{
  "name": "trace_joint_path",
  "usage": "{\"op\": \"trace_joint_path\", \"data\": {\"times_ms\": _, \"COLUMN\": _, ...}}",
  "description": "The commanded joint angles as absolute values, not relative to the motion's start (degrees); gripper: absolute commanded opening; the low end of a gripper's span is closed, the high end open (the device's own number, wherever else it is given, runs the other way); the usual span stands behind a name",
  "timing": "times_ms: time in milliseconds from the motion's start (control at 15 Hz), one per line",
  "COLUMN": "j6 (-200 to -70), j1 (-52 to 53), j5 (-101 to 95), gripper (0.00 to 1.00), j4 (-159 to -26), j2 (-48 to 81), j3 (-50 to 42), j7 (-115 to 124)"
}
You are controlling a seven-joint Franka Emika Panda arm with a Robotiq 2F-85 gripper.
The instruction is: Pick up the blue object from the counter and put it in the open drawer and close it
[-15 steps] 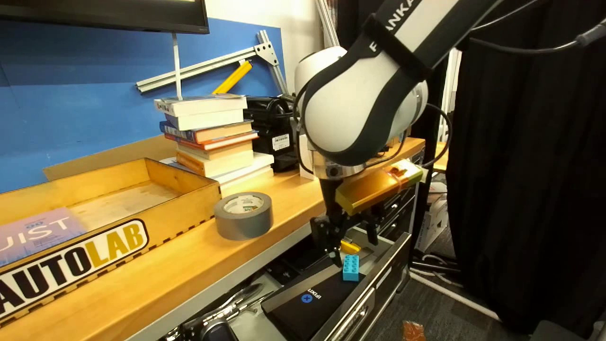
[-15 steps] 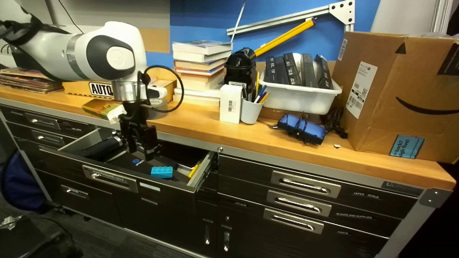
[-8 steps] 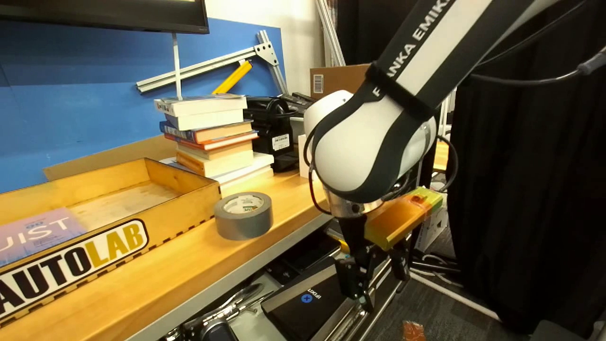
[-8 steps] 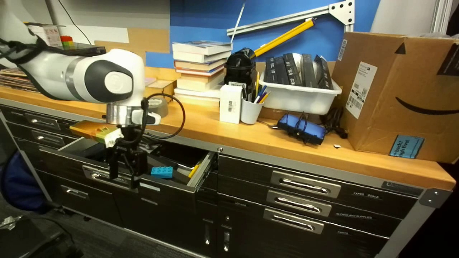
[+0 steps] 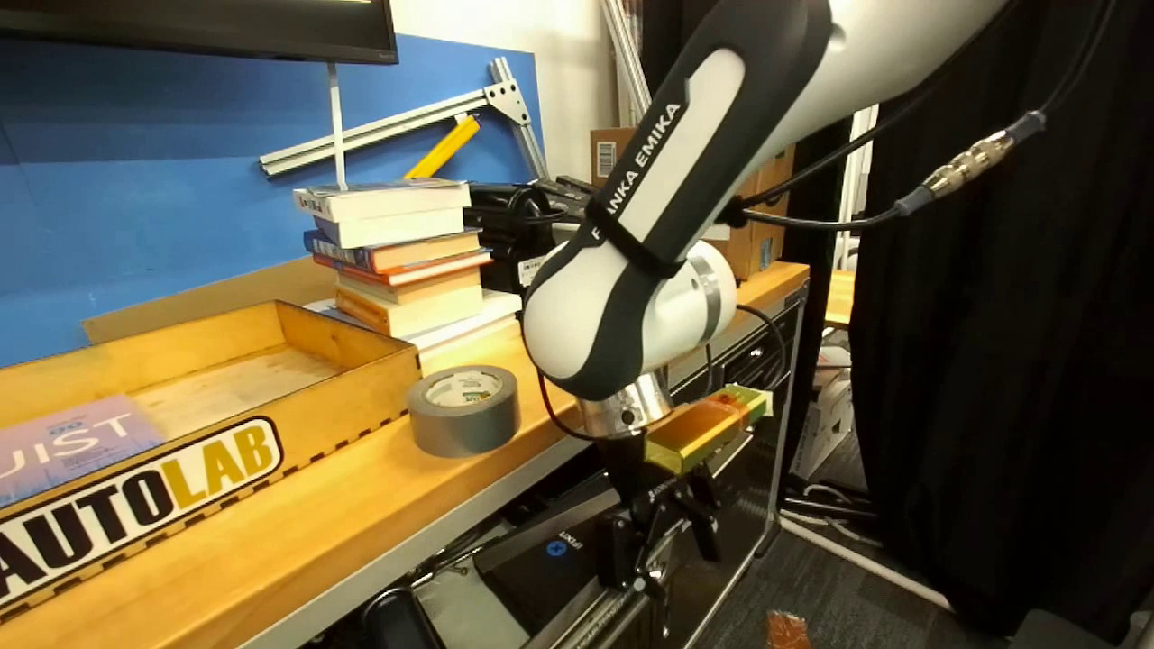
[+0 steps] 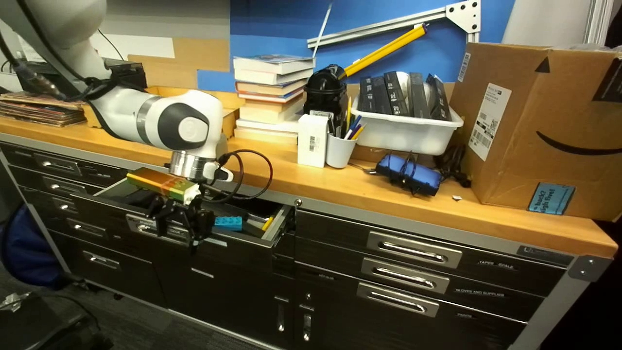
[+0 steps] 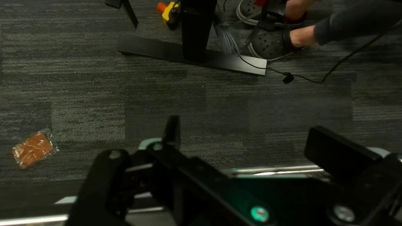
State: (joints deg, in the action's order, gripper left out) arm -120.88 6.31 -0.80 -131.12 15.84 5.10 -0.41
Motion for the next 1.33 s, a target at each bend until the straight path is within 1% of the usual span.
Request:
{"op": "trace_joint_path", "data": {"times_ms": 0, "j6": -121.3, "j1": 7.0, "j5": 2.4, "gripper": 1.0, "j4": -121.8, "j2": 23.7, "j3": 5.5, "j7": 4.6}}
{"op": "trace_joint_path", "data": {"times_ms": 267, "j6": -121.0, "j1": 8.2, "j5": 2.6, "gripper": 1.0, "j4": -113.9, "j2": 28.6, "j3": 5.1, "j7": 9.4}}
{"op": "trace_joint_path", "data": {"times_ms": 400, "j6": -122.3, "j1": 8.7, "j5": 3.3, "gripper": 1.0, "j4": -112.5, "j2": 29.3, "j3": 5.2, "j7": 11.4}}
{"op": "trace_joint_path", "data": {"times_ms": 667, "j6": -130.1, "j1": 11.2, "j5": 1.5, "gripper": 1.0, "j4": -122.2, "j2": 21.8, "j3": 4.8, "j7": 19.8}}
{"op": "trace_joint_path", "data": {"times_ms": 733, "j6": -134.2, "j1": 12.0, "j5": 1.1, "gripper": 1.0, "j4": -124.9, "j2": 20.3, "j3": 4.6, "j7": 22.2}}
{"op": "trace_joint_path", "data": {"times_ms": 1000, "j6": -146.1, "j1": 17.1, "j5": -2.3, "gripper": 1.0, "j4": -127.9, "j2": 21.5, "j3": 2.6, "j7": 35.4}}
{"op": "trace_joint_path", "data": {"times_ms": 1267, "j6": -153.9, "j1": 21.5, "j5": -4.1, "gripper": 1.0, "j4": -130.4, "j2": 21.4, "j3": 0.5, "j7": 47.6}}
